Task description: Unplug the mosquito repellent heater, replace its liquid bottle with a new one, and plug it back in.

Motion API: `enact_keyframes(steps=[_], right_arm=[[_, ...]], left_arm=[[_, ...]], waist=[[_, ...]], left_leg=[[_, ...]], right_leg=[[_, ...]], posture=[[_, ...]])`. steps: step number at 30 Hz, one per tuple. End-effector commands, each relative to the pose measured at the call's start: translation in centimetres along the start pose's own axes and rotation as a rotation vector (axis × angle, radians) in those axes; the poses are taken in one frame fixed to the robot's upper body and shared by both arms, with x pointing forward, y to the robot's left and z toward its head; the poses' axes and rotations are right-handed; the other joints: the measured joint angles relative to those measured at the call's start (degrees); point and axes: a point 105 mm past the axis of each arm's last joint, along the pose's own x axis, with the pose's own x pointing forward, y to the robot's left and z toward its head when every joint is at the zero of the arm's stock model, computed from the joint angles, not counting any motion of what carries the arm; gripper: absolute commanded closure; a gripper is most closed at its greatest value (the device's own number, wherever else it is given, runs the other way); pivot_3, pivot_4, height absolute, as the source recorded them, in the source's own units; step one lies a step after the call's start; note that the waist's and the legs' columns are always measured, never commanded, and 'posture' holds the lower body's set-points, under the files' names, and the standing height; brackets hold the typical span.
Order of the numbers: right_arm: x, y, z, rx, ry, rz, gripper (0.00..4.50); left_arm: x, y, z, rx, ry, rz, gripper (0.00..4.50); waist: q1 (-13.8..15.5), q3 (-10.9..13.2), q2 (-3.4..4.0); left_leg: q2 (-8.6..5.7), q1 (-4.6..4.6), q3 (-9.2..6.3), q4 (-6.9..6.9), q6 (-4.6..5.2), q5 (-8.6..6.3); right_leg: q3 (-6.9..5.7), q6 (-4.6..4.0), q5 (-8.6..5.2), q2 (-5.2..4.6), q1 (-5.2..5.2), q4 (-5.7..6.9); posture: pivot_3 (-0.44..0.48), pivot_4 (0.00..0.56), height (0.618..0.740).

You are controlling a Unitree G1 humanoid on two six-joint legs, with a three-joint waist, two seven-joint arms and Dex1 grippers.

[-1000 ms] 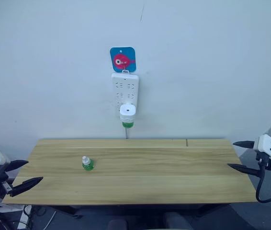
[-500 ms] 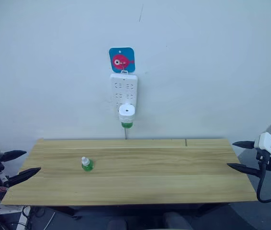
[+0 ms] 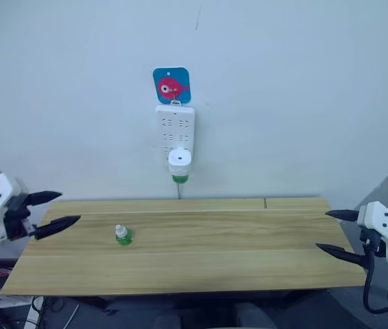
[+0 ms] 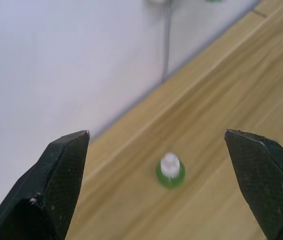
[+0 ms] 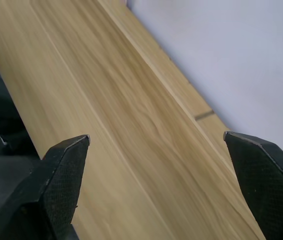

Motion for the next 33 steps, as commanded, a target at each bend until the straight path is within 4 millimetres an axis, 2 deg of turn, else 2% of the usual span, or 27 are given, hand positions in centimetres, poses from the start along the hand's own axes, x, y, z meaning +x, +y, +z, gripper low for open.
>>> enact_keyframes(steps=[1,3,7,13,14,16,20,25,33], right_arm=[[0.8,1.0,4.9,-0.025,-0.127,0.019,0.00],[1.3,1.4,6.3,-0.020,-0.159,0.025,0.00],[1.7,2.0,7.6,-0.001,-0.172,0.035,0.00],[1.9,2.2,8.0,0.017,-0.170,0.037,0.00],[2.2,2.2,8.9,0.023,-0.201,0.006,0.00],[2.7,2.3,10.0,0.032,-0.240,-0.033,0.00],[3.3,2.1,10.5,0.007,-0.263,-0.080,0.00],[3.9,2.2,11.7,-0.014,-0.310,-0.107,0.00],[4.2,2.8,12.2,-0.005,-0.329,-0.103,0.00]], left_arm=[[1.8,0.6,2.7,0.028,-0.067,-0.018,0.00],[2.8,0.8,3.7,0.030,-0.094,-0.030,0.00],[3.8,1.1,4.5,0.042,-0.107,-0.043,0.00],[4.1,1.2,4.7,0.049,-0.109,-0.050,0.00],[6.0,1.1,5.4,0.050,-0.135,-0.073,0.00],[8.7,0.7,6.6,0.054,-0.170,-0.112,0.00],[11.0,1.1,7.5,0.055,-0.214,-0.102,0.00],[12.2,1.2,7.5,0.057,-0.233,-0.096,0.00],[13.1,1.1,6.8,0.051,-0.228,-0.104,0.00]], waist=[[-0.7,0.0,-0.02],[-1.6,0.0,-0.04],[-3.4,0.1,-0.14],[-5.4,0.1,-0.15],[-5.5,0.1,-0.15],[-5.3,0.3,-0.15],[-5.7,0.5,-0.10],[-7.9,0.7,-0.22],[-8.4,1.6,-0.23]], left_leg=[[0.00,-0.01,0.00,0.01,0.00,0.00],[0.00,-0.01,0.00,0.06,-0.01,0.01],[-0.02,-0.13,0.00,0.02,0.05,-0.04],[0.05,-0.58,-0.14,0.01,0.16,-0.11],[0.05,-0.58,-0.14,0.01,0.20,-0.13],[0.04,-0.55,-0.17,0.09,0.20,-0.13],[-0.01,-0.65,-0.17,0.43,0.21,-0.11],[0.02,-0.70,-0.11,0.47,0.30,-0.17],[0.06,-0.73,-0.14,0.55,0.45,-0.26]], right_leg=[[0.01,-0.04,-0.02,0.01,0.00,0.00],[0.01,-0.02,-0.01,0.01,0.04,-0.01],[0.05,0.35,0.20,0.01,-0.04,-0.07],[-0.02,0.38,0.20,0.10,-0.43,-0.05],[-0.02,0.38,0.19,0.10,-0.44,-0.05],[-0.06,0.40,0.18,0.12,-0.37,-0.04],[0.00,0.46,0.19,0.13,-0.10,-0.08],[0.09,0.59,0.17,0.13,-0.15,-0.09],[0.09,0.64,0.12,0.18,-0.14,-0.07]], posture=[[-0.126,0.036,0.740],[-0.135,0.037,0.740],[-0.154,0.041,0.740],[-0.154,0.041,0.740],[-0.199,0.053,0.740],[-0.204,0.056,0.740],[-0.213,0.063,0.740],[-0.236,0.076,0.740],[-0.252,0.088,0.740]])
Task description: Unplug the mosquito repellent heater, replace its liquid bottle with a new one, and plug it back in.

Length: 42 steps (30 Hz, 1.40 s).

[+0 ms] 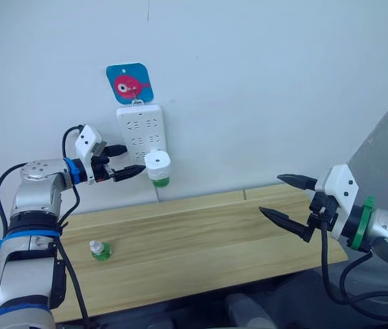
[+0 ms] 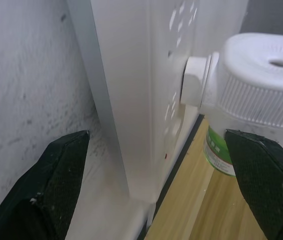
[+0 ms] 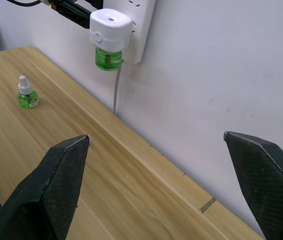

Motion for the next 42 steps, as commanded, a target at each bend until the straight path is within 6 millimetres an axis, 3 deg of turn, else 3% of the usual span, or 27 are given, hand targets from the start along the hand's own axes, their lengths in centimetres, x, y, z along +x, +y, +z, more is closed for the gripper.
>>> enact_keyframes(steps=[1,15,25,26,33,39,42], right_arm=[[0.1,0.3,1.4,-0.042,-0.047,-0.005,0.00],[0.5,0.4,2.0,-0.028,-0.057,-0.015,0.00],[0.5,0.4,2.1,-0.025,-0.056,-0.014,0.00],[0.7,0.4,2.1,-0.020,-0.062,-0.009,0.00],[2.7,1.2,3.0,-0.010,-0.127,0.020,0.00],[7.2,0.4,4.6,0.082,-0.204,-0.057,0.00],[9.1,1.0,5.5,0.081,-0.222,-0.054,0.00]], left_arm=[[0.3,0.3,1.0,0.035,-0.025,0.005,0.00],[1.3,-0.5,3.1,0.012,-0.082,-0.096,0.00],[1.2,-0.7,3.1,0.009,-0.081,-0.110,3.11],[1.3,-1.0,3.3,0.004,-0.094,-0.122,3.22],[1.7,-2.0,4.3,-0.029,-0.145,-0.152,3.22],[1.2,-2.4,4.0,-0.059,-0.139,-0.132,3.22],[1.2,-2.6,4.0,-0.068,-0.143,-0.117,3.22]], waist=[[-0.2,0.2,-0.01],[-0.5,0.8,-0.02],[-0.5,0.8,0.02],[-0.5,0.9,0.02],[-0.5,1.0,-0.02],[-0.9,1.1,0.04],[-0.8,1.2,0.09]], left_leg=[[0.00,0.00,0.00,0.03,0.00,0.00],[-0.03,-0.75,-0.15,0.26,0.00,0.00],[-0.04,-0.84,-0.17,0.26,0.00,0.00],[-0.05,-0.84,-0.17,0.26,0.00,0.00],[-0.07,-0.91,-0.21,0.28,0.00,0.00],[-0.05,-0.96,-0.29,0.28,0.00,0.00],[-0.06,-0.97,-0.33,0.27,-0.01,0.00]], right_leg=[[0.00,0.00,0.00,0.00,0.02,0.00],[-0.09,0.05,0.03,0.00,-0.54,0.03],[-0.11,0.06,0.04,0.00,-0.64,0.04],[-0.10,0.06,0.04,0.00,-0.64,0.04],[-0.10,0.08,0.05,0.00,-0.66,0.04],[-0.13,0.07,0.06,0.00,-0.73,0.09],[-0.15,0.07,0.06,-0.02,-0.74,0.10]], posture=[[-0.255,0.091,0.740],[-0.256,0.098,0.740],[-0.256,0.098,0.740],[-0.247,0.098,0.740],[-0.243,0.099,0.740],[-0.245,0.098,0.740],[-0.245,0.101,0.740]])
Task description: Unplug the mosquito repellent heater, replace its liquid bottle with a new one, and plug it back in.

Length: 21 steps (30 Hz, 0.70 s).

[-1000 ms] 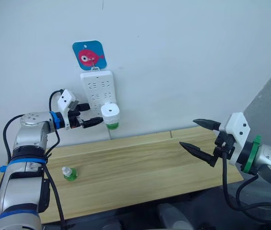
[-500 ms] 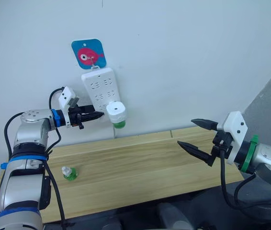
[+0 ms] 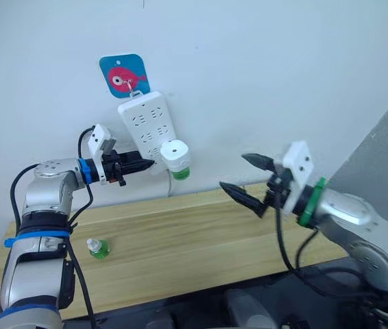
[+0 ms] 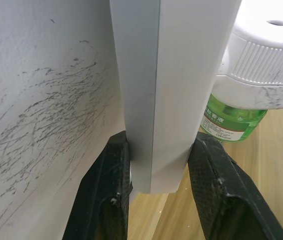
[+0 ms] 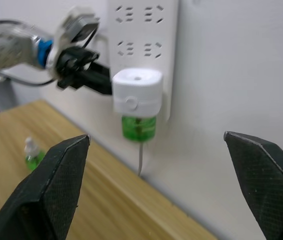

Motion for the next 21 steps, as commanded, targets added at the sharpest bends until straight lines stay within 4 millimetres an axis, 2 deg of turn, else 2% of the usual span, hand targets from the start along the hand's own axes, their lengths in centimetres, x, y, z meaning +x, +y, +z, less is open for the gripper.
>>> enact_keyframes(steps=[1,9,21], right_arm=[[2.1,0.2,0.6,-0.043,-0.011,-0.044,0.00],[6.9,1.4,0.0,-0.059,0.011,-0.130,0.00],[10.1,3.0,0.8,-0.105,0.035,-0.142,0.00]], left_arm=[[-0.2,-0.3,2.2,0.041,-0.073,0.012,3.22],[-0.1,-1.0,1.9,0.036,-0.066,0.013,3.22],[0.0,-1.3,1.8,0.043,-0.054,0.009,3.22]], waist=[[-0.1,0.0,0.04],[-0.1,0.1,0.15],[-0.1,0.1,0.18]], left_leg=[[0.00,-0.01,-0.02,-0.01,0.00,0.00],[-0.03,-0.05,-0.17,-0.02,0.00,0.00],[-0.11,-0.10,-0.60,-0.02,-0.01,0.00]], right_leg=[[-0.02,0.00,0.00,0.00,0.00,-0.01],[-0.14,-0.28,0.16,-0.07,-0.03,0.02],[-0.51,-0.32,0.17,-0.16,-0.02,0.20]], posture=[[-0.240,0.104,0.740],[-0.236,0.105,0.740],[-0.227,0.103,0.740]])
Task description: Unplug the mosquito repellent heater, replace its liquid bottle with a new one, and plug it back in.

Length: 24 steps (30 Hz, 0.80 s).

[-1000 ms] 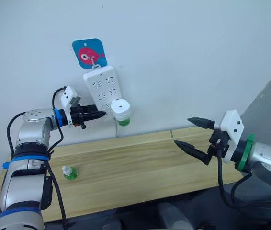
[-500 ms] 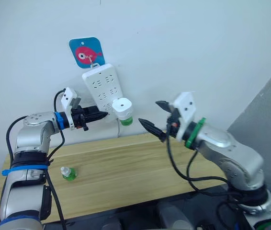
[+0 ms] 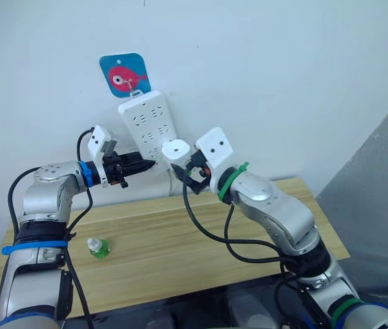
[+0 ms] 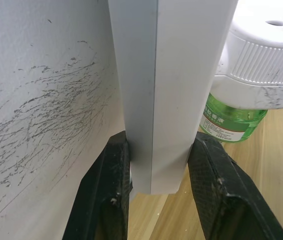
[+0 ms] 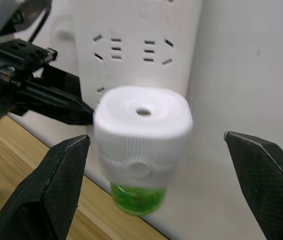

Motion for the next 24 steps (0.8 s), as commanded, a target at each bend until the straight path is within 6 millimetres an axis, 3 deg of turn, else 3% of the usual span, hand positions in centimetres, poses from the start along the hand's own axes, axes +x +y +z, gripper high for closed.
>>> enact_keyframes(steps=[1,17,20,23,24], right_arm=[[0.6,0.0,0.8,-0.040,-0.021,-0.043,0.00],[2.0,-0.6,0.4,0.063,-0.012,-0.073,0.00],[2.3,-0.7,0.4,0.062,-0.012,-0.060,0.52],[2.6,-0.6,0.7,0.070,-0.023,-0.053,1.50],[2.7,-0.6,0.8,0.071,-0.028,-0.050,1.56]], left_arm=[[0.0,-0.6,1.5,0.052,-0.040,-0.020,3.22],[-0.3,-0.6,1.3,0.057,-0.028,-0.009,3.22],[-0.4,-0.5,1.3,0.058,-0.026,-0.006,3.22],[-0.4,-0.5,1.4,0.062,-0.025,-0.005,3.22],[-0.4,-0.5,1.4,0.063,-0.024,-0.004,3.22]], waist=[[0.0,0.0,0.01],[0.0,0.0,0.06],[0.0,0.0,0.06],[0.0,0.0,0.07],[-0.1,0.0,0.07]], left_leg=[[0.00,-0.01,-0.02,0.00,0.00,0.00],[-0.01,-0.03,-0.39,-0.01,-0.02,0.01],[-0.01,-0.04,-0.48,-0.01,-0.02,0.01],[-0.01,-0.05,-0.60,-0.01,-0.02,0.02],[-0.01,-0.05,-0.60,-0.01,-0.03,0.02]], right_leg=[[-0.02,0.00,0.00,0.00,0.00,0.01],[-0.42,-0.09,-0.06,-0.04,0.01,0.17],[-0.52,-0.13,-0.08,-0.04,0.01,0.20],[-0.62,-0.17,-0.10,-0.04,0.02,0.25],[-0.64,-0.18,-0.10,-0.04,0.02,0.25]], posture=[[-0.223,0.104,0.740],[-0.205,0.098,0.740],[-0.204,0.094,0.740],[-0.199,0.091,0.740],[-0.199,0.089,0.740]])
